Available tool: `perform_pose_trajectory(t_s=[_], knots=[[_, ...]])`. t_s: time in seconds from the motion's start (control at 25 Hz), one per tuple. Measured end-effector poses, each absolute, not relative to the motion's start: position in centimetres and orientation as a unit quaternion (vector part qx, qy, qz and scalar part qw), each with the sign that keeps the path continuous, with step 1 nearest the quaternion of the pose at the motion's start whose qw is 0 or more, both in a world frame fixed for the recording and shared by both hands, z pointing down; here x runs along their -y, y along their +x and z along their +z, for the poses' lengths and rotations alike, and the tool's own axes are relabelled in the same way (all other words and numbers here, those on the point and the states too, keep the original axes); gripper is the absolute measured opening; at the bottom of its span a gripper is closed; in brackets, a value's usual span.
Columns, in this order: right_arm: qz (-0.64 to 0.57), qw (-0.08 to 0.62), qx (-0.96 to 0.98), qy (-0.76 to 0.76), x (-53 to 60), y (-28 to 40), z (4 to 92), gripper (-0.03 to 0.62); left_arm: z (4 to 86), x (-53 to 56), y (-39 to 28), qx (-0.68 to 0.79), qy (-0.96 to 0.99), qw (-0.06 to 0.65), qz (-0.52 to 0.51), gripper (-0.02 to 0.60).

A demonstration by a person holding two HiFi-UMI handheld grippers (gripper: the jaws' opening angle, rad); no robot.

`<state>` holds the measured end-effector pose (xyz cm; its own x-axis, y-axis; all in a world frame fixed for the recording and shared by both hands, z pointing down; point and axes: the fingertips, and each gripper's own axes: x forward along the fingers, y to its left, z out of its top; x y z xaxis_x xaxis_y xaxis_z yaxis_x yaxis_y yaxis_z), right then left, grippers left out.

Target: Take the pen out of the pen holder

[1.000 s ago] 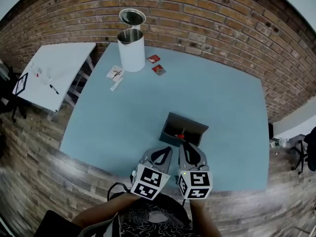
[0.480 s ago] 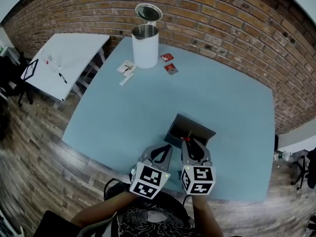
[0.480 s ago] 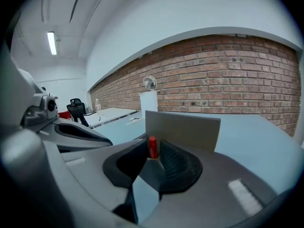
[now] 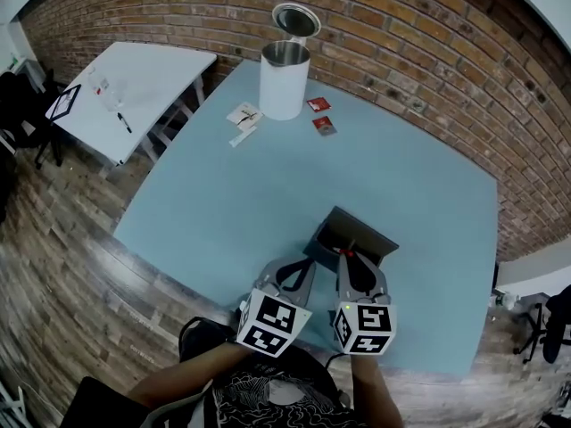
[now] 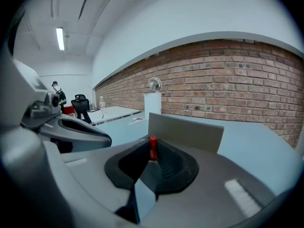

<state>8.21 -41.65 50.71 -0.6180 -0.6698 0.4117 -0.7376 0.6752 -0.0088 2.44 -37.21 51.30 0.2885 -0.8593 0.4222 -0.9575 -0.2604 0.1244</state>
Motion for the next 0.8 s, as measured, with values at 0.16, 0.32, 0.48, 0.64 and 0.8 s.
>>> perform_pose_trajectory(t_s=[0.16, 0.32, 0.48, 0.64, 0.8], knots=[[0.074, 0.181, 0.895, 0.400, 41.4, 8.2, 49.5, 0.043, 51.3, 36.6, 2.5, 0.578, 0.785, 0.181, 0.130, 0.002], [0.060, 0.169, 0.891, 0.416, 41.1, 8.4, 48.0, 0.043, 51.1, 35.9, 2.5, 0.571, 0.791, 0.182, 0.122, 0.002], [0.049, 0.155, 0.885, 0.436, 40.7, 8.7, 46.2, 0.043, 50.9, 34.9, 2.1, 0.566, 0.795, 0.185, 0.116, 0.002], [0.036, 0.146, 0.880, 0.451, 40.0, 8.7, 44.7, 0.043, 50.5, 34.1, 1.3, 0.565, 0.797, 0.185, 0.105, 0.002], [0.026, 0.144, 0.877, 0.458, 38.7, 8.1, 43.7, 0.043, 50.0, 33.0, 0.5, 0.563, 0.800, 0.182, 0.098, 0.002]])
